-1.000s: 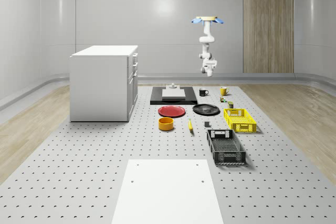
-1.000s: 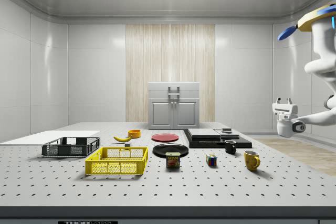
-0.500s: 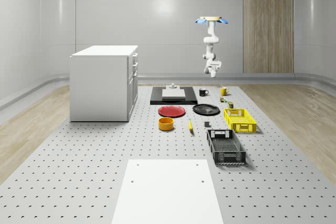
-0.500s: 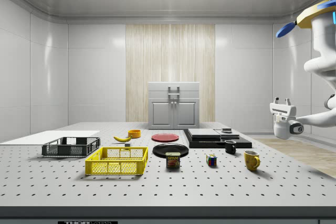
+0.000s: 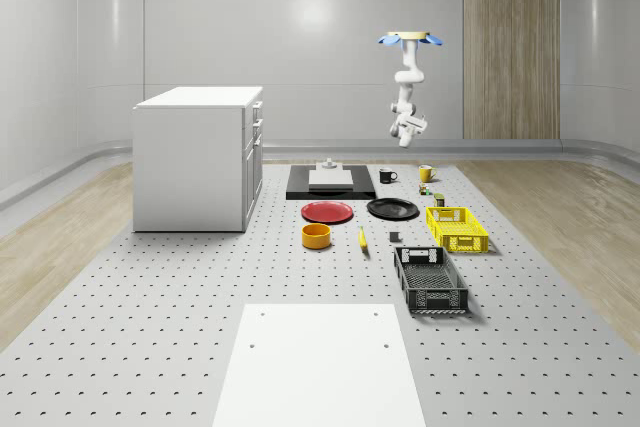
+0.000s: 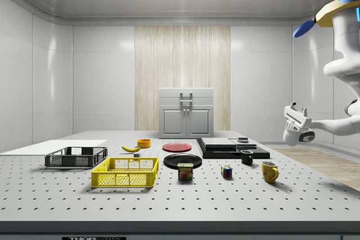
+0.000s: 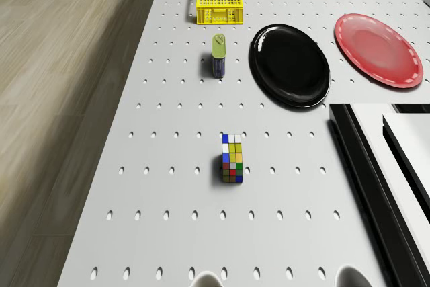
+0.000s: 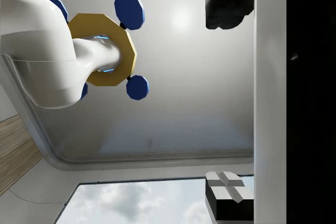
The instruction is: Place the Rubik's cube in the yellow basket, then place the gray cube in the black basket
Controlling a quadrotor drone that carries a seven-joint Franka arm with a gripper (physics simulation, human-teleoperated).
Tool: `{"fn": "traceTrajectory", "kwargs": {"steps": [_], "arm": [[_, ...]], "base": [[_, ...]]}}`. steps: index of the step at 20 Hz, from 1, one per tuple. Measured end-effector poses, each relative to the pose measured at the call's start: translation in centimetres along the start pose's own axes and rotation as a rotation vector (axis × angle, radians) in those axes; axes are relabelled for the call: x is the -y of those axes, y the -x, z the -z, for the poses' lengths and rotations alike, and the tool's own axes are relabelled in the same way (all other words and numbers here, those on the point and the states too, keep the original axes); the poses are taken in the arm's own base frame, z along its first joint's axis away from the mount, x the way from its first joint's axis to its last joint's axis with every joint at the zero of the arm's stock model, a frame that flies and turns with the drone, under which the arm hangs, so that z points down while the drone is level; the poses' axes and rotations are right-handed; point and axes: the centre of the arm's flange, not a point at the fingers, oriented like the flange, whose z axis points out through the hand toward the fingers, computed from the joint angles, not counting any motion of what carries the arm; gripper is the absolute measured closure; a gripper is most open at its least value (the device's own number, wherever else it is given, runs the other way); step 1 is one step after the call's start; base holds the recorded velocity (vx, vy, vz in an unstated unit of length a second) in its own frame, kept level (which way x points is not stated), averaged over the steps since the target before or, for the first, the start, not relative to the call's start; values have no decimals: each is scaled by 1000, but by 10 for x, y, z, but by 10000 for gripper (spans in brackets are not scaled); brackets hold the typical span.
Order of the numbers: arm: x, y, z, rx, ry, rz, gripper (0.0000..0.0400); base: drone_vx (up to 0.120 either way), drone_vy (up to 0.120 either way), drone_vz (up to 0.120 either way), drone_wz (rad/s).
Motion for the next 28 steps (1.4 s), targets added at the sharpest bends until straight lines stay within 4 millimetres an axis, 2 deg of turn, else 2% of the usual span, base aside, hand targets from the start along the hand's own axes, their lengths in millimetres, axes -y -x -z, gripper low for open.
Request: {"fn": "traceTrajectory", "kwargs": {"steps": [3, 6, 10, 13, 15, 20, 28], "arm": [[21, 21, -5, -214, 212, 6, 0], [46, 48, -26, -518, 516, 16, 0], [68, 71, -85, -1000, 1001, 29, 0], [65, 69, -129, -1313, 1316, 38, 0], [58, 63, -149, -1470, 1474, 44, 0], [44, 50, -174, -1704, 1707, 57, 0], [34, 40, -185, -1831, 1831, 67, 0]], "base": [[120, 0, 0, 0], [120, 0, 0, 0], [120, 0, 0, 0], [120, 0, 0, 0], [120, 0, -60, 0], [120, 0, -120, 0], [120, 0, -120, 0]]}}
